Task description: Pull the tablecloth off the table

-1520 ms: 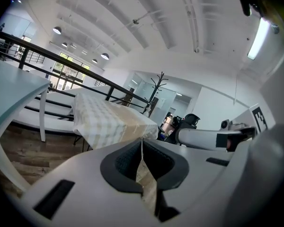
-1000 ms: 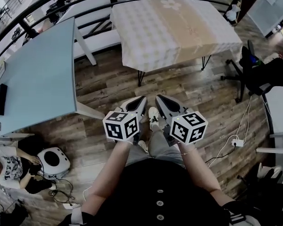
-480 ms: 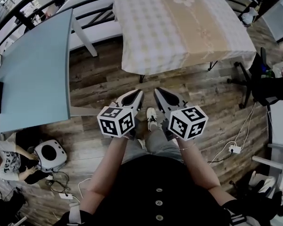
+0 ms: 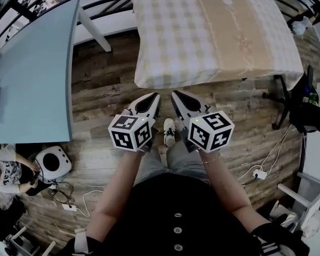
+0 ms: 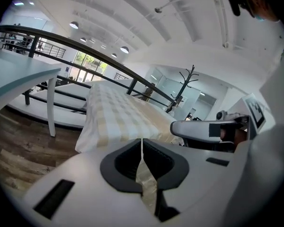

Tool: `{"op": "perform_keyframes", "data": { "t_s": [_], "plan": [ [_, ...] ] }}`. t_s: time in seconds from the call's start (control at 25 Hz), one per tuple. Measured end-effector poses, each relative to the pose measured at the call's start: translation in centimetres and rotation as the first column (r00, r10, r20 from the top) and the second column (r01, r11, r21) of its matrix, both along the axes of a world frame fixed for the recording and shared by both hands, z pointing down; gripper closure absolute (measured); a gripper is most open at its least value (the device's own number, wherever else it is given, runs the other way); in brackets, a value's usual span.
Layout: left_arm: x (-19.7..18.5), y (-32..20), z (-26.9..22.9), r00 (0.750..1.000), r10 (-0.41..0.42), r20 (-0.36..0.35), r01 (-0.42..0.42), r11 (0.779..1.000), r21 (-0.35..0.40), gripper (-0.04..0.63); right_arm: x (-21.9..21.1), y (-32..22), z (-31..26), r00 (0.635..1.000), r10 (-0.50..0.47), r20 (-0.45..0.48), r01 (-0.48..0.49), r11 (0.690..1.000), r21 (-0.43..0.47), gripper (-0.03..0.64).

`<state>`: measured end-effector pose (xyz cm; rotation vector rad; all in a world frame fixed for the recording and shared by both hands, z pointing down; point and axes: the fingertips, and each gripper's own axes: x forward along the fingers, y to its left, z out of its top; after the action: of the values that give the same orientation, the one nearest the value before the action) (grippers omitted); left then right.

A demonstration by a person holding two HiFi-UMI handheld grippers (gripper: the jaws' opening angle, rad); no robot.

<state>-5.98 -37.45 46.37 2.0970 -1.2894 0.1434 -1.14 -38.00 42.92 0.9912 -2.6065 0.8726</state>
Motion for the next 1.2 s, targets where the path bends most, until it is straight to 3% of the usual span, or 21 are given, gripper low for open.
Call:
{"op": "perform_keyframes", "data": {
  "t_s": [0.44,0.56,0.68,0.72,0.76,0.84,1.2],
  "plan": [
    [-2.7,-5.1,2.7,0.991,-0.127,0.034,0.129,0.991,-0.047,0.566,-1.0,-3.9,4.2,0.998,-0.067,-0.009,0.066,0.993,-0.096,0.591],
    [-2.9,-5.8,4.0,0.989,-0.134,0.055,0.138,0.987,-0.088,0.431,-1.1,-4.7,5.0,0.998,-0.066,-0.006,0.065,0.991,-0.119,0.591],
    [-3.6,-6.2,5.0,0.982,-0.164,0.094,0.173,0.98,-0.1,0.423,-1.2,-5.2,5.6,0.997,-0.07,-0.007,0.069,0.989,-0.132,0.591],
    [-3.9,-6.4,5.4,0.978,-0.17,0.118,0.182,0.978,-0.102,0.381,-1.2,-5.3,5.7,0.997,-0.071,-0.007,0.07,0.988,-0.137,0.591],
    [-4.1,-6.5,5.7,0.975,-0.169,0.143,0.185,0.977,-0.104,0.339,-1.2,-5.4,5.8,0.997,-0.073,-0.007,0.071,0.987,-0.142,0.591],
    [-4.3,-6.6,6.3,0.971,-0.15,0.186,0.172,0.979,-0.11,0.326,-1.2,-5.6,6.0,0.997,-0.076,-0.007,0.074,0.986,-0.147,0.591],
    [-4.3,-7.8,8.6,0.962,-0.079,0.262,0.119,0.983,-0.142,0.327,-0.5,-6.3,7.5,0.999,-0.046,-0.008,0.044,0.982,-0.183,0.591]
  ]
}}
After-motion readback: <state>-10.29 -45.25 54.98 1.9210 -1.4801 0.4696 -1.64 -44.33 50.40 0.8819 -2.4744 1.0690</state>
